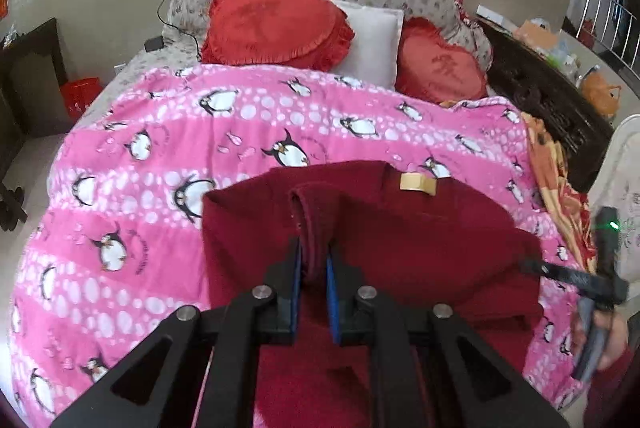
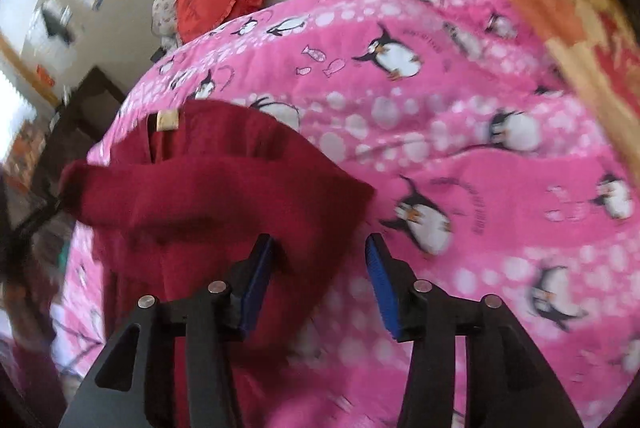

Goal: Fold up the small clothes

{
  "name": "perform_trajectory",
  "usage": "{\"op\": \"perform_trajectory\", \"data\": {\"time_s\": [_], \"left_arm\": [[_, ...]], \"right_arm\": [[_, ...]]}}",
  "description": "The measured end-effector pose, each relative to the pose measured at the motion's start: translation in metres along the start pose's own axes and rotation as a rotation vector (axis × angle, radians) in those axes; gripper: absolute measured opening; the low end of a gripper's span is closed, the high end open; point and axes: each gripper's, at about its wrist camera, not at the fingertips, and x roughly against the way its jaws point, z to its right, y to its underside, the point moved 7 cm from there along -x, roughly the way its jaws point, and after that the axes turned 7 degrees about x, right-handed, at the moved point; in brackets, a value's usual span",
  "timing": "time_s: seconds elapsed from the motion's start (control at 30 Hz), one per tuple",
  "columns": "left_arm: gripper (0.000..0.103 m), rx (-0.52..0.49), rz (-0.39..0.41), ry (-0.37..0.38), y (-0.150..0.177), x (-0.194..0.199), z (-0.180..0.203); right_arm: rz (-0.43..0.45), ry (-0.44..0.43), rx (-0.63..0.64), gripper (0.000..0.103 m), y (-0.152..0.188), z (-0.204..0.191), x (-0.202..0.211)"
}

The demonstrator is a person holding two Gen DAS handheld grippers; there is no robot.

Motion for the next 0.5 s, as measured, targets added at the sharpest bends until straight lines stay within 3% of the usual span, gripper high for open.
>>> {"op": "perform_trajectory", "data": {"time_s": [0.07, 0.1, 0.17, 0.3, 0.37, 0.4, 0.43, 0.5], "left_arm": [[0.011, 0.008, -0.018, -0.001, 0.003, 0.004, -0.006], [0.011, 0.018, -0.032, 0.005, 0.006, 0.003, -0.009], [0.011, 0.032, -0.049, -0.006, 0.014, -0.006, -0.015], [0.012, 0.067, -0.112, -0.033, 0.041, -0.047, -0.018], [0.015, 0.065, -0.156, -0.065, 0.054, -0.066, -0.017], [0.017, 0.051, -0.155, -0.093, 0.058, -0.072, -0.017], [0.019, 0.042, -0.146, -0.104, 0.059, -0.074, -0.017], [0.021, 0.05, -0.136, -0.094, 0.056, -0.071, -0.019]], "right_arm": [[0.0, -0.084, -0.082, 0.021, -0.009, 0.001, -0.01], [0.01, -0.102, -0.114, 0.004, -0.012, 0.002, -0.01], [0.067, -0.111, -0.105, 0.0, -0.024, -0.001, -0.001], [0.169, 0.027, 0.1, 0.0, -0.042, -0.025, 0.025], [0.158, 0.177, 0.237, 0.0, -0.045, -0.03, 0.017], [0.134, 0.223, 0.262, 0.0, -0.042, -0.027, 0.01], [0.081, 0.233, 0.244, 0.0, -0.037, -0.02, -0.001], [0.069, 0.224, 0.194, 0.002, -0.032, -0.011, 0.001]]}}
